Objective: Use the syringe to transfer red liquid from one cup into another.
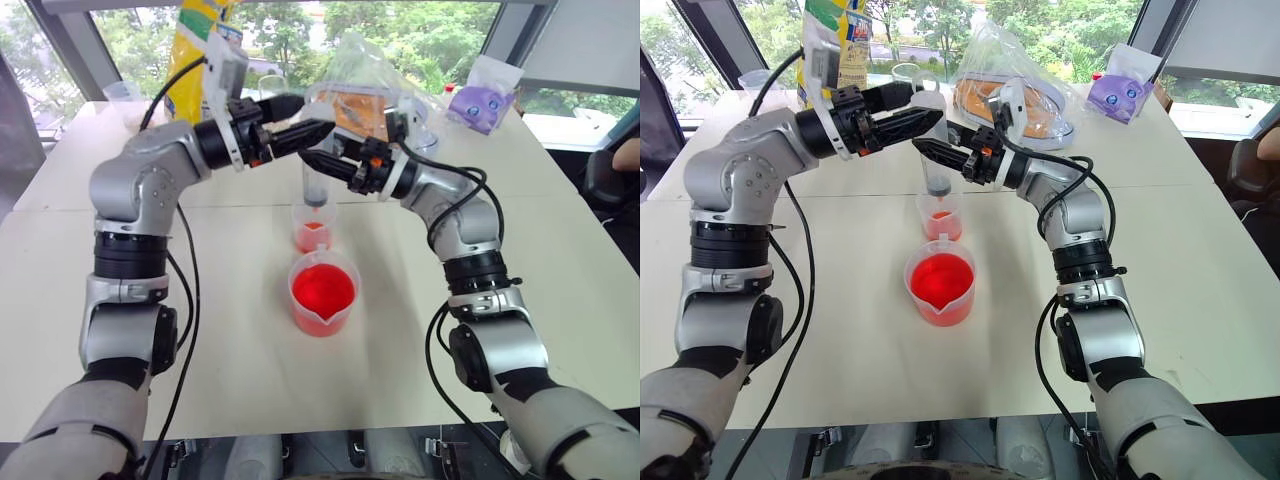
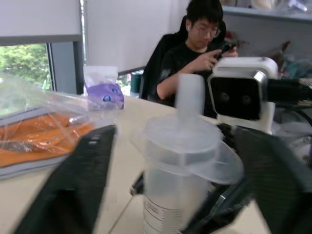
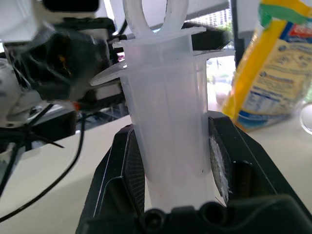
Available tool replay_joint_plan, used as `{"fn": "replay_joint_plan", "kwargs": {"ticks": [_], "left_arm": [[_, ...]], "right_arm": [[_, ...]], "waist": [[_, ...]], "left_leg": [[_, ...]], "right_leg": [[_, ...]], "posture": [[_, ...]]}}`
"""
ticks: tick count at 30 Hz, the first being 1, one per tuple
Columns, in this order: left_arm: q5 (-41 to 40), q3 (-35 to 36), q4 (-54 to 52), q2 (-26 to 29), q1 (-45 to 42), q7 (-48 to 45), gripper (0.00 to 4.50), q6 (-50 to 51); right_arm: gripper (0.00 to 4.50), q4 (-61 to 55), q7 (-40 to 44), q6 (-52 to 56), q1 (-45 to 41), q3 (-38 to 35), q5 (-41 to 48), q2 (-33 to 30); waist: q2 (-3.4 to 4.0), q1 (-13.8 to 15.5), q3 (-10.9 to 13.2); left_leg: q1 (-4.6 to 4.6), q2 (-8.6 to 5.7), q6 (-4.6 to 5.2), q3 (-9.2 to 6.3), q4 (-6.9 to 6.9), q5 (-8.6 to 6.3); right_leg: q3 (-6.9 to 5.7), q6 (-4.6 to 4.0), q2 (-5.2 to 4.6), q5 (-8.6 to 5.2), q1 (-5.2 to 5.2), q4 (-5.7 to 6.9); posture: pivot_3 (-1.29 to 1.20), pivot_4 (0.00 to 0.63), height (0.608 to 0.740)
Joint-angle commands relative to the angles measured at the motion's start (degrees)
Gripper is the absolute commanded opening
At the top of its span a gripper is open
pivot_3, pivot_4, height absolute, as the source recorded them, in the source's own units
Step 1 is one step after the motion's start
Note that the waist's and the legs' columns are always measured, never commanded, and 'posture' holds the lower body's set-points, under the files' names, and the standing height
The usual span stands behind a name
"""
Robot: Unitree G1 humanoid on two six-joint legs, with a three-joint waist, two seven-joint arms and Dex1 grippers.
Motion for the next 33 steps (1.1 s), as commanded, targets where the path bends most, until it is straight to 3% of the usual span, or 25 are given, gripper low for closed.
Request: {"fn": "replay_joint_plan", "kwargs": {"ticks": [1, 5, 12, 17, 27, 33], "left_arm": [[-3.0, 4.0, -2.1, 2.2, -1.6, 0.3, 4.43, 1.2], [-5.8, 6.6, -5.4, 6.8, 1.0, -0.8, 4.43, 4.7], [-10.3, 7.2, -16.5, 18.5, 15.2, -8.1, 4.43, 10.7], [-8.7, 6.4, -19.7, 26.0, 23.4, -13.8, 4.43, 8.2], [-5.0, 4.4, -20.6, 28.5, 26.4, -15.9, 4.43, 1.8], [-5.5, 4.0, -21.5, 27.5, 26.9, -15.9, 4.43, 1.3]], "right_arm": [[1.45, -2.8, -0.2, 0.2, 0.2, -0.1, 1.2, 0.4], [1.45, -2.4, -0.6, 0.2, 0.5, 0.3, 0.9, 0.8], [1.45, -2.5, -0.9, 0.4, 0.5, 0.4, 1.0, 0.6], [1.45, -2.4, -0.9, 0.3, 0.1, 0.2, 1.1, 0.3], [1.45, -6.9, -3.1, 4.7, -1.2, -2.3, 3.7, -1.9], [1.45, -11.8, -18.8, 23.7, -9.0, -8.9, 7.3, -6.9]], "waist": [[0.00, 0.0, 0.0], [0.00, -0.1, 0.0], [0.01, -0.1, 0.0], [0.01, 0.0, 0.0], [0.04, 0.0, 0.0], [0.06, 0.1, 0.0]], "left_leg": [[0.00, 0.00, 0.00, 0.00, 0.00, 0.00], [0.00, 0.00, 0.00, 0.00, 0.00, 0.00], [0.01, 0.02, -0.02, 0.01, -0.03, 0.00], [0.01, 0.00, -0.02, 0.00, -0.04, 0.00], [0.01, 0.00, -0.01, 0.01, -0.04, -0.01], [0.00, 0.00, -0.01, 0.02, -0.05, -0.01]], "right_leg": [[0.00, 0.00, 0.00, 0.00, 0.00, 0.00], [0.00, 0.00, 0.00, 0.00, 0.00, 0.00], [0.02, -0.01, -0.02, 0.00, -0.03, 0.01], [0.02, -0.03, -0.08, -0.01, -0.02, -0.02], [0.01, -0.04, -0.09, -0.01, -0.03, -0.02], [0.01, -0.04, -0.12, -0.01, -0.05, -0.01]], "posture": [[0.00, 0.150, 0.740], [0.00, 0.150, 0.740], [0.00, 0.150, 0.740], [0.00, 0.150, 0.740], [0.00, 0.150, 0.740], [0.00, 0.150, 0.740]]}}
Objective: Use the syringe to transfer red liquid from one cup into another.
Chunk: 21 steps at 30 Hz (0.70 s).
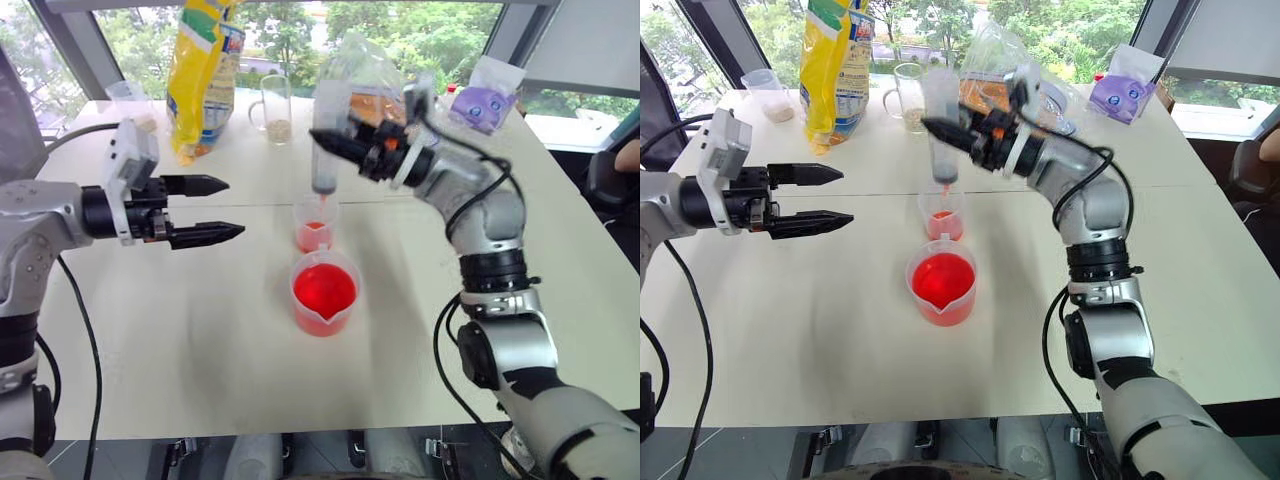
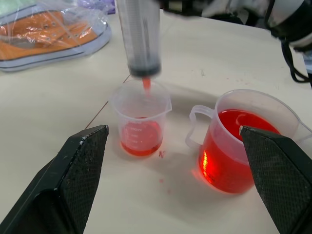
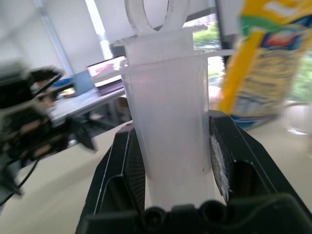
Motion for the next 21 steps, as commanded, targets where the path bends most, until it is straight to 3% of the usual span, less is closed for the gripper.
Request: {"fn": "replay_joint_plan", "kwargs": {"ticks": [1, 6, 9, 14, 21], "left_arm": [[-0.8, 0.4, -1.8, -0.1, 0.1, -0.4, 4.43, -1.1], [-2.1, 0.2, -3.0, -0.9, 1.0, -2.1, 4.43, -1.5], [-3.0, 0.4, -4.0, -0.8, 1.5, -4.3, 4.43, -2.2], [-3.8, 0.1, -5.6, 0.9, 2.5, -9.2, 4.43, -3.7], [-4.0, -0.5, -6.2, 1.5, 1.5, -12.7, 4.43, -5.1]], "right_arm": [[1.45, -2.3, -9.2, 14.3, -8.6, -6.6, 4.1, -4.7], [1.45, 7.4, -17.9, 35.3, -19.0, -9.0, 3.8, -10.7], [1.45, 12.4, -17.8, 46.3, -21.6, -0.9, -0.1, -16.0], [1.45, 14.1, -15.5, 54.6, -18.2, 8.4, -1.9, -20.5], [1.45, 14.0, -15.9, 58.7, -11.9, 13.7, -2.7, -22.1]], "waist": [[0.00, 0.1, 0.0], [-0.03, 0.0, 0.0], [-0.02, -0.1, 0.0], [0.01, -0.1, 0.0], [0.01, 0.0, 0.0]], "left_leg": [[0.00, 0.00, 0.00, 0.00, 0.00, 0.00], [-0.01, 0.01, 0.01, -0.01, -0.07, -0.01], [-0.01, 0.02, 0.02, 0.01, -0.12, -0.01], [-0.16, 0.01, 0.07, 0.05, -0.14, -0.04], [-0.31, -0.01, 0.11, 0.09, -0.12, -0.06]], "right_leg": [[0.00, 0.00, 0.00, 0.00, 0.00, 0.00], [0.01, -0.20, -0.13, -0.10, 0.00, -0.10], [0.04, -0.25, -0.15, -0.11, 0.00, -0.16], [0.05, -0.42, -0.14, -0.20, -0.14, -0.19], [-0.01, -0.17, 0.04, -0.07, -0.26, -0.18]], "posture": [[0.00, 0.150, 0.740], [0.00, 0.150, 0.740], [0.00, 0.150, 0.740], [0.00, 0.150, 0.740], [0.00, 0.150, 0.740]]}}
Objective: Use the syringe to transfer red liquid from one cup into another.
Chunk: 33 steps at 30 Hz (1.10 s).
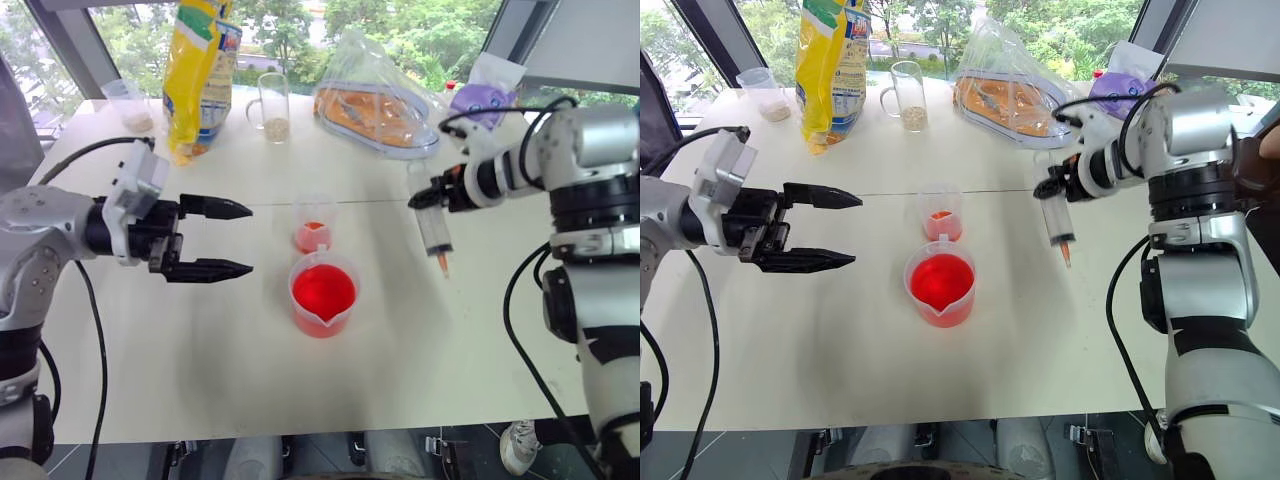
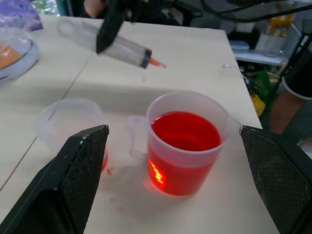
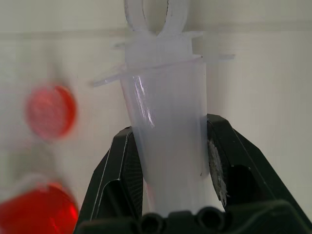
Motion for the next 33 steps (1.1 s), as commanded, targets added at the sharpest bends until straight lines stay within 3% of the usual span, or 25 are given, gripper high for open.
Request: {"fn": "replay_joint_plan", "kwargs": {"ticks": [1, 4, 12, 14, 15, 18, 19, 26, 33], "left_arm": [[-1.0, 0.0, -1.3, 1.2, -1.4, -1.7, 4.43, -1.1], [-0.5, -0.5, -0.8, 1.0, -2.2, -1.9, 4.43, -1.4], [-0.4, -1.3, -0.5, 0.5, -2.7, -1.6, 4.43, -2.1], [-0.3, -1.4, -0.5, 0.5, -2.5, -1.4, 4.50, -2.3], [-0.3, -1.4, -0.6, 0.5, -2.3, -1.4, 4.50, -2.4], [-0.8, -1.3, -1.1, 0.4, -1.5, -0.7, 4.50, -1.4], [-1.1, -1.3, -1.4, 0.4, -1.2, -0.5, 4.50, -0.9], [-3.2, -0.3, -2.5, 0.9, -0.4, 0.4, 4.50, 1.1], [-4.1, 0.9, -2.1, 2.5, -0.8, 1.0, 4.50, 2.1]], "right_arm": [[1.45, -1.3, -0.2, 0.5, 0.7, 1.2, -0.1, -1.7], [1.45, -1.6, -0.1, 0.5, 3.8, 6.1, 1.7, -3.0], [1.45, -3.4, -2.6, 0.5, 7.3, 4.8, 0.7, -1.5], [2.46, -3.9, -2.9, 0.5, 7.4, 4.3, 0.8, -1.4], [2.72, -4.2, -3.0, 0.5, 7.5, 4.1, 0.9, -1.4], [4.29, -6.7, -3.1, 0.5, 7.6, 3.9, 2.7, -2.2], [4.48, -8.1, -3.3, 0.5, 7.7, 3.7, 3.3, -2.6], [4.48, -19.5, -1.8, 0.5, 8.8, 4.9, 11.0, -9.9], [4.48, -35.4, 10.7, -2.1, 8.8, 3.0, 20.0, -23.9]], "waist": [[0.00, 0.0, 0.0], [-0.01, 0.2, 0.0], [-0.01, 0.1, 0.0], [-0.01, 0.1, 0.0], [-0.01, 0.1, 0.0], [-0.01, 0.1, 0.0], [-0.01, 0.1, 0.0], [-0.01, 0.4, 0.0], [0.00, 0.3, 0.0]], "left_leg": [[0.00, 0.00, 0.00, 0.00, 0.01, 0.00], [-0.01, 0.00, 0.00, -0.01, 0.01, 0.00], [-0.03, 0.02, 0.01, -0.02, 0.05, 0.00], [-0.03, 0.02, 0.01, -0.02, 0.05, 0.00], [-0.03, 0.02, 0.01, -0.02, 0.05, 0.00], [-0.04, 0.02, 0.01, -0.02, 0.06, 0.00], [-0.04, 0.01, 0.01, -0.02, 0.06, 0.00], [-0.07, 0.00, 0.01, -0.06, 0.07, -0.01], [-0.15, 0.01, 0.04, -0.11, 0.10, -0.02]], "right_leg": [[0.00, 0.00, 0.01, 0.00, 0.00, 0.00], [-0.01, 0.02, 0.03, 0.00, 0.00, 0.00], [-0.01, 0.06, 0.07, 0.02, -0.01, 0.02], [0.00, 0.07, 0.07, 0.02, -0.01, 0.02], [-0.01, 0.07, 0.08, 0.02, -0.01, 0.02], [0.00, 0.07, 0.07, 0.02, -0.01, 0.02], [0.00, 0.07, 0.07, 0.02, -0.01, 0.02], [-0.01, 0.08, 0.07, 0.02, -0.01, 0.01], [-0.02, 0.09, 0.09, 0.01, -0.08, -0.02]], "posture": [[0.00, 0.150, 0.740], [0.00, 0.150, 0.740], [0.00, 0.150, 0.740], [0.00, 0.150, 0.740], [0.00, 0.150, 0.740], [0.00, 0.150, 0.740], [0.00, 0.150, 0.740], [0.00, 0.150, 0.740], [0.00, 0.150, 0.740]]}}
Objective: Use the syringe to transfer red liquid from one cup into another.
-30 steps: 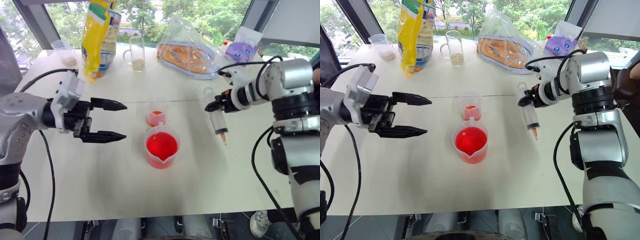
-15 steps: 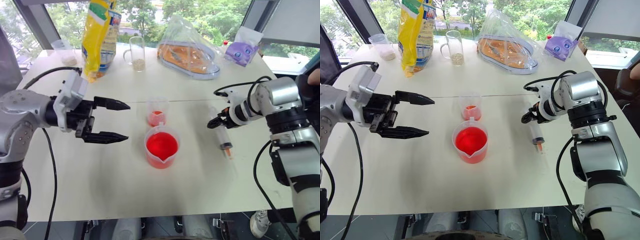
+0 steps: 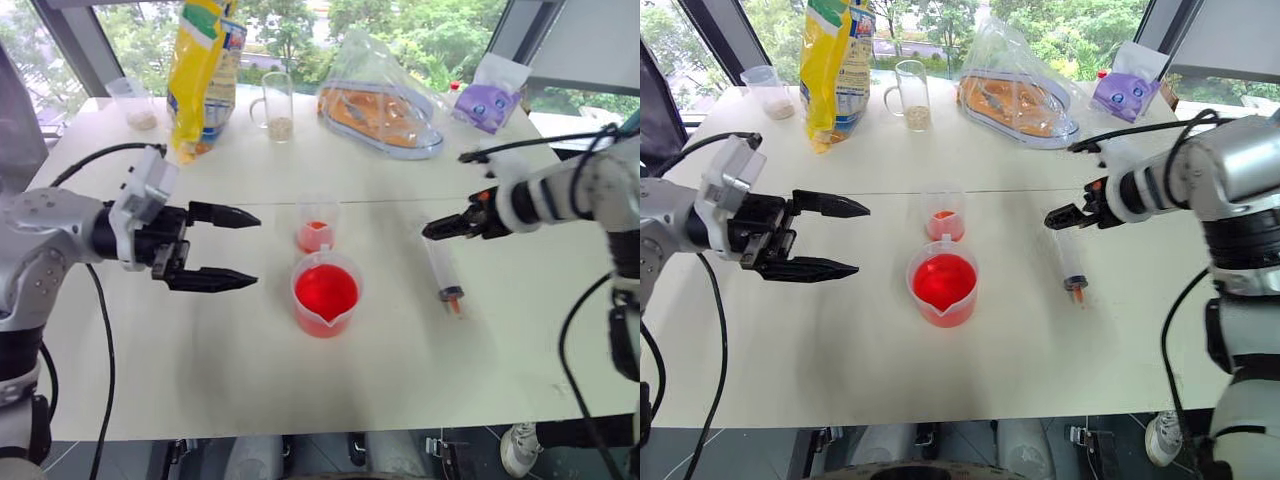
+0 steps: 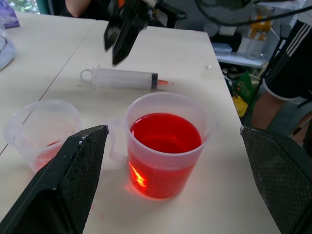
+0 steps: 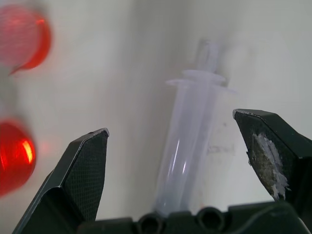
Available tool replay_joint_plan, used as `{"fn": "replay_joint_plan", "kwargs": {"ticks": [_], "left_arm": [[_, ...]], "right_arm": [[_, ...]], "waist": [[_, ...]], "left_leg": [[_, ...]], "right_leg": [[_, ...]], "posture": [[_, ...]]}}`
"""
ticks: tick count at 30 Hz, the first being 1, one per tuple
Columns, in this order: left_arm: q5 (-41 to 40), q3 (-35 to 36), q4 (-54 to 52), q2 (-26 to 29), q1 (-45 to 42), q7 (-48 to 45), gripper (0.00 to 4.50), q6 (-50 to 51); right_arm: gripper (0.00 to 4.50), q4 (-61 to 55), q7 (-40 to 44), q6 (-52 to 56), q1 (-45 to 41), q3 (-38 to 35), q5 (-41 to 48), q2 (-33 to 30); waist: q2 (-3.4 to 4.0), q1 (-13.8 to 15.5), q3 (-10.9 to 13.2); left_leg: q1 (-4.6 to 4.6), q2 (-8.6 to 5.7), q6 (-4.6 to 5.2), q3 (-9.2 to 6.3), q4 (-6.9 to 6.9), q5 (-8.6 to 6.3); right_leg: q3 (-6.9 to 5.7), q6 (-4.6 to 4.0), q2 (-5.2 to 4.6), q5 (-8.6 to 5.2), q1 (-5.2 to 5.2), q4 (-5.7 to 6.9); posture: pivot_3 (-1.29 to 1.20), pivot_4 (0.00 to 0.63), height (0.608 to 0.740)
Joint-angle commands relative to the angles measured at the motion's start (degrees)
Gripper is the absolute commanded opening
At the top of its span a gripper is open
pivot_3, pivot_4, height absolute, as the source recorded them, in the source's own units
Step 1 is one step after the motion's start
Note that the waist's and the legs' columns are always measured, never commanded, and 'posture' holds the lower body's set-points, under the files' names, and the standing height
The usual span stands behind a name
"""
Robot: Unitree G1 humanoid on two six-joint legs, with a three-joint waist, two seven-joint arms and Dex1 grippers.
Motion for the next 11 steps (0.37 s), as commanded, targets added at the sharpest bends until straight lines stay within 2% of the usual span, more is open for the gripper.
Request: {"fn": "replay_joint_plan", "kwargs": {"ticks": [1, 4, 7, 11], "left_arm": [[-1.6, 2.6, -0.8, 1.1, -0.7, 0.4, 4.50, 0.5], [-1.3, 3.3, -0.6, 1.7, 0.2, 1.0, 4.50, 0.0], [-1.0, 4.3, -0.5, 2.4, 1.6, 1.3, 4.50, -0.2], [-1.4, 4.7, -0.7, 3.1, 3.1, 1.6, 4.50, 0.2]], "right_arm": [[4.48, -10.3, 8.7, -3.4, 0.3, -3.0, 3.8, -6.2], [4.48, -18.1, 18.5, -17.0, 9.0, -7.3, 2.7, -12.9], [4.48, -21.8, 23.9, -23.3, 17.4, -12.8, 2.8, -16.8], [4.48, -23.2, 27.4, -28.4, 23.7, -18.1, 2.1, -18.8]], "waist": [[0.02, 0.0, 0.0], [0.00, 0.0, 0.0], [0.00, 0.1, 0.0], [0.00, 0.1, 0.0]], "left_leg": [[0.00, 0.01, 0.00, 0.01, -0.01, 0.00], [0.00, 0.04, 0.00, -0.04, -0.01, 0.00], [0.01, 0.03, -0.01, -0.01, 0.03, 0.00], [0.03, 0.04, -0.02, 0.06, 0.11, 0.01]], "right_leg": [[0.01, 0.00, 0.00, 0.00, -0.02, 0.00], [-0.01, 0.03, 0.06, -0.02, 0.01, -0.03], [0.00, 0.05, 0.03, -0.03, 0.04, -0.04], [0.02, 0.05, 0.00, -0.03, 0.04, -0.01]], "posture": [[0.00, 0.150, 0.740], [0.00, 0.150, 0.740], [0.00, 0.150, 0.740], [0.00, 0.150, 0.740]]}}
